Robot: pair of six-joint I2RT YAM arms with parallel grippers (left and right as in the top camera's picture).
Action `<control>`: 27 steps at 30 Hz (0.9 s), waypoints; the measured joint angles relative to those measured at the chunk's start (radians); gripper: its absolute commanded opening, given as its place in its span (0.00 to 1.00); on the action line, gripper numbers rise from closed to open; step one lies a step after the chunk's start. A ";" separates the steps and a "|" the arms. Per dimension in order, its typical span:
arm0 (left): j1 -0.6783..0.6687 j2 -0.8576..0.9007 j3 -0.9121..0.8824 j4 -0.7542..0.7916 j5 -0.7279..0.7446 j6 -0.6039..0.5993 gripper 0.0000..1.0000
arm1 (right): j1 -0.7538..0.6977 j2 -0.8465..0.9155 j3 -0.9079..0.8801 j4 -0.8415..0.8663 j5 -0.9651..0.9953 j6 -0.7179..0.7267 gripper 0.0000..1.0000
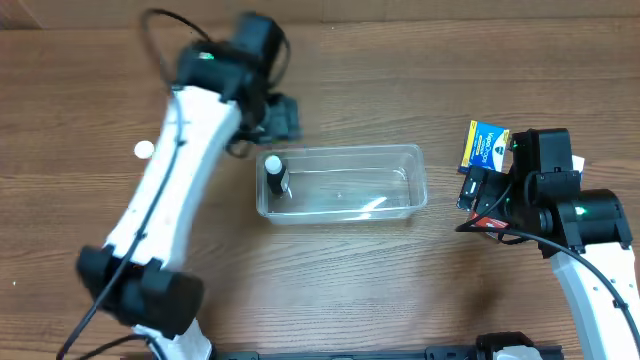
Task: Pack container
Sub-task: 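Move the left gripper to the orange Redoxon tube and grasp it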
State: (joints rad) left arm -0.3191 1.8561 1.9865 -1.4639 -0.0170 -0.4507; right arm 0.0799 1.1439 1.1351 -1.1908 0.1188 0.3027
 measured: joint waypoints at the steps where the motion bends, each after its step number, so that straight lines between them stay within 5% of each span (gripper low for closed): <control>1: 0.047 -0.027 0.025 -0.017 -0.024 0.005 0.99 | 0.000 0.000 0.000 0.000 0.000 0.000 1.00; 7: 0.475 -0.043 0.049 -0.037 -0.081 0.005 0.99 | 0.000 0.000 0.000 0.000 0.000 0.000 1.00; 18: 0.511 0.300 0.048 -0.045 -0.073 0.016 0.97 | 0.000 0.000 0.000 0.000 0.000 0.000 1.00; 27: 0.511 0.366 0.048 -0.061 -0.071 0.057 0.26 | 0.000 0.000 0.000 0.000 0.000 0.000 1.00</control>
State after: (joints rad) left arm 0.1917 2.2219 2.0350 -1.5253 -0.0879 -0.3935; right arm 0.0799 1.1439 1.1351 -1.1904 0.1188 0.3027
